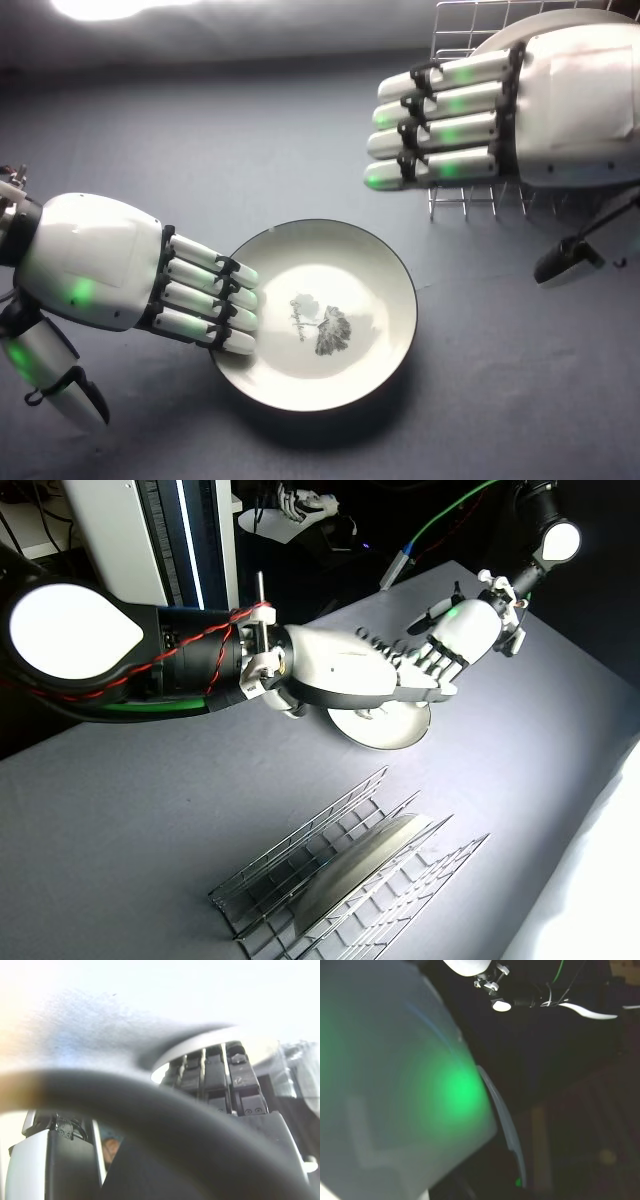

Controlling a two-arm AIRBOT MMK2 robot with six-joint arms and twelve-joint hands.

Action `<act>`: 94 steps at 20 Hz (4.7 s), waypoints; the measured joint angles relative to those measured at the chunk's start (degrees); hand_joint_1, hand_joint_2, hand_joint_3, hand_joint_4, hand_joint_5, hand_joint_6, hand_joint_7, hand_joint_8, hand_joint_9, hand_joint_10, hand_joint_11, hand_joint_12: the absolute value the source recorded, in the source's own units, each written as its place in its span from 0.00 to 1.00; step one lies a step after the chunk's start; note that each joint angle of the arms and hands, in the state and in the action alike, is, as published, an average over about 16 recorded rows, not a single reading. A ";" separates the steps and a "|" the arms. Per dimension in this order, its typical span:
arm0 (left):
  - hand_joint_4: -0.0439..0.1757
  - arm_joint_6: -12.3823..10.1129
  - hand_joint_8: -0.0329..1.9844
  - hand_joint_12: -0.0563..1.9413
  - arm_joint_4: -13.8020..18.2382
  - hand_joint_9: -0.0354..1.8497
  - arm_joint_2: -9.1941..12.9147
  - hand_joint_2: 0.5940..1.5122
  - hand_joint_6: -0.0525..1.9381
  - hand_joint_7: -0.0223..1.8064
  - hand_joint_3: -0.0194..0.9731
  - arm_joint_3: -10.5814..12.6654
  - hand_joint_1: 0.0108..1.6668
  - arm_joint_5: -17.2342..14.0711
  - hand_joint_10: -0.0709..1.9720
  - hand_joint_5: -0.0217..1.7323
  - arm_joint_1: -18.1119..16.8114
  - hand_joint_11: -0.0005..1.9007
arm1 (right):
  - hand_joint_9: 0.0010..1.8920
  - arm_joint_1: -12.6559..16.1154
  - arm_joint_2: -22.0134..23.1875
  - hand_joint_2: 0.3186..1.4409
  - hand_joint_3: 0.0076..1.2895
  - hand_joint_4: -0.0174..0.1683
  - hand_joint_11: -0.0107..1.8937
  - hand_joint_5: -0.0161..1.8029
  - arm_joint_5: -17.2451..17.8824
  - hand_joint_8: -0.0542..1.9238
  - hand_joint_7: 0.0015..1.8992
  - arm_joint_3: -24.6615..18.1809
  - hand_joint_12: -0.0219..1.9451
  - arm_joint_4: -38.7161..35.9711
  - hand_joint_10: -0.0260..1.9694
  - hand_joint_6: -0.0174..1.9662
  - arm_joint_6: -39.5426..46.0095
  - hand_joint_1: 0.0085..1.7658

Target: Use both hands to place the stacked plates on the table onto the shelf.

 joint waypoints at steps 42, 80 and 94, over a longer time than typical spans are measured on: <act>0.18 -0.71 0.01 0.02 5.45 0.01 -0.58 0.57 0.02 0.01 0.03 2.84 0.01 0.49 0.02 0.01 -4.65 0.01 | 0.01 -3.49 0.07 0.47 0.00 0.12 0.01 0.02 2.17 0.03 0.01 -4.43 0.01 -4.19 0.02 0.02 -3.18 0.64; 0.14 1.14 0.01 0.02 2.51 0.01 -0.03 0.57 0.01 0.01 0.03 1.36 0.01 3.25 0.03 0.01 0.70 0.01 | 0.09 -8.48 -17.66 0.54 0.00 0.11 0.04 0.09 -12.50 0.03 0.08 0.43 0.28 8.09 0.03 0.02 -3.65 0.68; 0.16 -0.06 0.02 0.02 3.62 0.01 0.46 0.57 0.01 0.01 0.02 1.19 0.01 2.80 0.03 0.01 -1.16 0.01 | 0.54 -7.90 -18.16 0.57 0.00 0.06 0.42 0.51 -10.80 0.19 0.52 0.48 0.72 10.06 0.33 0.18 -3.64 0.77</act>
